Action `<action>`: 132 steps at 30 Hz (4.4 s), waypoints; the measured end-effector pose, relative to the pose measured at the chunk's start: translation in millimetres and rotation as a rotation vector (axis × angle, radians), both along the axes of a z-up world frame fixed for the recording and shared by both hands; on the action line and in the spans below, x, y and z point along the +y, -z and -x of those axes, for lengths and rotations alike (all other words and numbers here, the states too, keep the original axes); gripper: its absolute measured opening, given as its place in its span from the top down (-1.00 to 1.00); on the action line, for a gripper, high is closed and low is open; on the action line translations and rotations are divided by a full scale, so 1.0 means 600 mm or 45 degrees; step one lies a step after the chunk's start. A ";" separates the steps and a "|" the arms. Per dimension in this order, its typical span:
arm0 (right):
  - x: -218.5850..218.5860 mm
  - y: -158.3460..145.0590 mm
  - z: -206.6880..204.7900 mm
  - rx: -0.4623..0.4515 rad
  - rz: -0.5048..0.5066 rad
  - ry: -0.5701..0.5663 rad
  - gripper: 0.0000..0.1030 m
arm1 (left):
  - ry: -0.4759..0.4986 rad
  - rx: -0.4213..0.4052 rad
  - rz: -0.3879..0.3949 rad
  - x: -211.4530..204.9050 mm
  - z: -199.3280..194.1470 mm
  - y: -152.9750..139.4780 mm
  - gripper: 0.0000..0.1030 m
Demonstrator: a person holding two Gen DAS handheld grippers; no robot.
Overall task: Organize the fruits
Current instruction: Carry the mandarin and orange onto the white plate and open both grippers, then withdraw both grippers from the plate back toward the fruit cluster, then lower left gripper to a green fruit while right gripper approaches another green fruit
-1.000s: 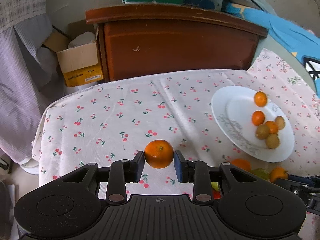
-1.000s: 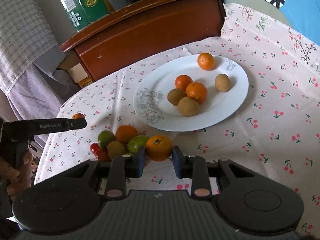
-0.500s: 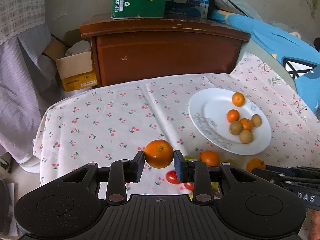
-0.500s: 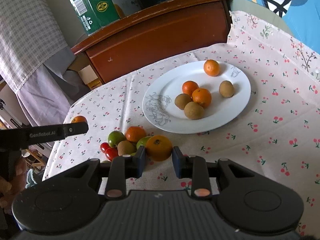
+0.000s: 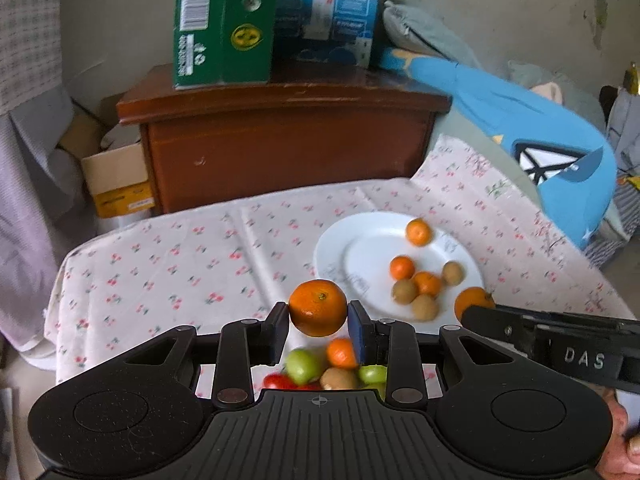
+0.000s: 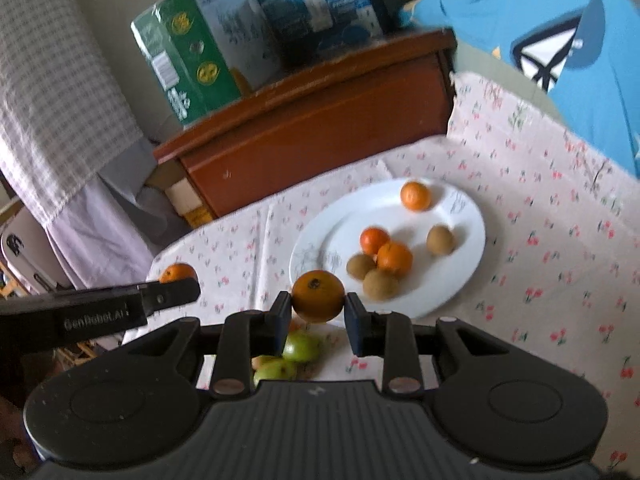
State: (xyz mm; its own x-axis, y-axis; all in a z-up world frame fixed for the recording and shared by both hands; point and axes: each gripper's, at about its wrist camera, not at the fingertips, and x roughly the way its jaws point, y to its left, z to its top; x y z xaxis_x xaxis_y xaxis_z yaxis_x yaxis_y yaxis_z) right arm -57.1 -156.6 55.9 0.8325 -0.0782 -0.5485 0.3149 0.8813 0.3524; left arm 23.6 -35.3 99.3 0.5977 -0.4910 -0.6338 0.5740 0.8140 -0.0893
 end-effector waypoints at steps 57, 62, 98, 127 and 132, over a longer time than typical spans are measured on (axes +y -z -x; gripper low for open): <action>-0.128 0.009 -0.105 0.061 -0.105 0.131 0.26 | -0.091 0.005 -0.064 -0.078 -0.071 -0.016 -0.71; -0.102 0.002 -0.094 0.061 -0.059 0.090 0.26 | -0.104 0.014 -0.065 -0.047 -0.060 -0.029 -0.72; 0.080 0.084 -0.047 0.221 0.075 -0.247 0.26 | -0.171 0.146 -0.304 0.083 0.000 0.049 -0.72; 0.070 0.088 -0.040 0.205 0.124 -0.239 0.29 | 0.012 0.177 -0.283 0.037 0.027 0.099 -0.72; 0.049 0.083 -0.027 0.201 0.079 -0.189 0.29 | 0.015 0.180 -0.244 0.023 0.024 0.108 -0.68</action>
State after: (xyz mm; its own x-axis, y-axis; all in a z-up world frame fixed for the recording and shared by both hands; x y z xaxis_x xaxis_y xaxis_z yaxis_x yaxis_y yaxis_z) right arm -40.9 -127.3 5.8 0.7417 0.0008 -0.6707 0.2273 0.9405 0.2525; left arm 9.4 -21.6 34.7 0.4913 -0.3602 -0.7930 0.5763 0.8171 -0.0141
